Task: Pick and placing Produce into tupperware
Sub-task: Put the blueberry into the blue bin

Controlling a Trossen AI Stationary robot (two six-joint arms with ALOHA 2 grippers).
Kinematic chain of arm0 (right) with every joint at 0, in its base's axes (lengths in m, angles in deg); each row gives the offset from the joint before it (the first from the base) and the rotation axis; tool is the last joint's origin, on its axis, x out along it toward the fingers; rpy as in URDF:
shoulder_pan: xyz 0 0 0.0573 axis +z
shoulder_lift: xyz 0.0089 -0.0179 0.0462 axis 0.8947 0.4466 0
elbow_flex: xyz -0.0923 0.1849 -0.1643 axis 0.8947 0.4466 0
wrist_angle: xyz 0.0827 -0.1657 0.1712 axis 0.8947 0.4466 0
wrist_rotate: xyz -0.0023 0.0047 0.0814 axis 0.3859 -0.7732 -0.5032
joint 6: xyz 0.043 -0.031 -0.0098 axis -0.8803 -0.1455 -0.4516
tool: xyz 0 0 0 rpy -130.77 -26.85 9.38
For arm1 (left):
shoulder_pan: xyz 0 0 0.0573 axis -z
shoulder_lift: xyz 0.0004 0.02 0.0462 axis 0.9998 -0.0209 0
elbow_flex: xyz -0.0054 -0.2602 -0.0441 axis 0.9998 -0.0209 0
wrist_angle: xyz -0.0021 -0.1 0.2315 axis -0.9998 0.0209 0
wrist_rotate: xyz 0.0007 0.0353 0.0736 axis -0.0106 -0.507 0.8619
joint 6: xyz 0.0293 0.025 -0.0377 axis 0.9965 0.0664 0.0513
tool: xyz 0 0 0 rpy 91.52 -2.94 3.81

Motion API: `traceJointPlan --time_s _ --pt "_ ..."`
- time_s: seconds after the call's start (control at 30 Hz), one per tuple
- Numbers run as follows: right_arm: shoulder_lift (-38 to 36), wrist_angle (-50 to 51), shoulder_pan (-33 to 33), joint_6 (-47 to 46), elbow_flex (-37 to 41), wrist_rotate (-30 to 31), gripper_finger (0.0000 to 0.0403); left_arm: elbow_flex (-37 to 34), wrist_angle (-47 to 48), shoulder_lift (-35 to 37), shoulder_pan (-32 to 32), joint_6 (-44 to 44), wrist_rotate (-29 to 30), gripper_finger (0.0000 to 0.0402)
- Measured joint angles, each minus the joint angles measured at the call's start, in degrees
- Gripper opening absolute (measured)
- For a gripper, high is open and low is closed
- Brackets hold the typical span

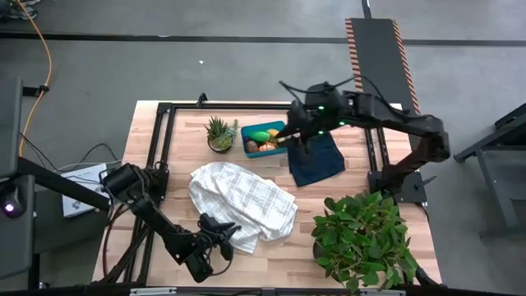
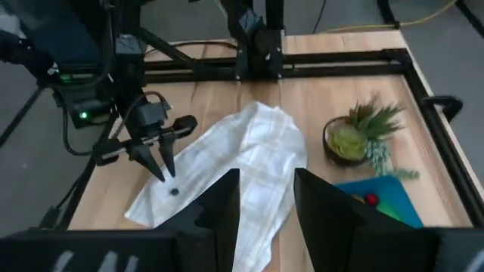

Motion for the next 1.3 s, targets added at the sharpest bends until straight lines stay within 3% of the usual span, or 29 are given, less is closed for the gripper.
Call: traceJointPlan --time_s 0.4,0.5,0.73,0.97,1.3 --pt "-23.07 -24.36 -0.52 -11.88 32.17 0.73 0.0116 0.61 0.63 -2.51 -0.01 1.75 -2.43 0.0079" --pt "-27.08 -24.03 -0.52 -13.56 36.47 2.46 0.0116 0.64 0.41 -2.51 -0.02 1.83 -3.22 0.0079" --pt "-31.96 -22.87 -0.49 -17.25 41.65 4.04 0.0116 0.58 0.91 -2.51 -0.07 3.5 -4.72 0.0079" --pt "-32.4 -22.99 -0.47 -17.64 42.22 4.09 0.0116 0.58 0.6 -2.56 -0.64 6.7 -4.78 0.0079" --pt "-32.38 -22.59 -0.47 -17.33 42.2 3.9 0.0116 0.58 0.01 -2.77 -5.51 12.48 -9.59 0.0079"
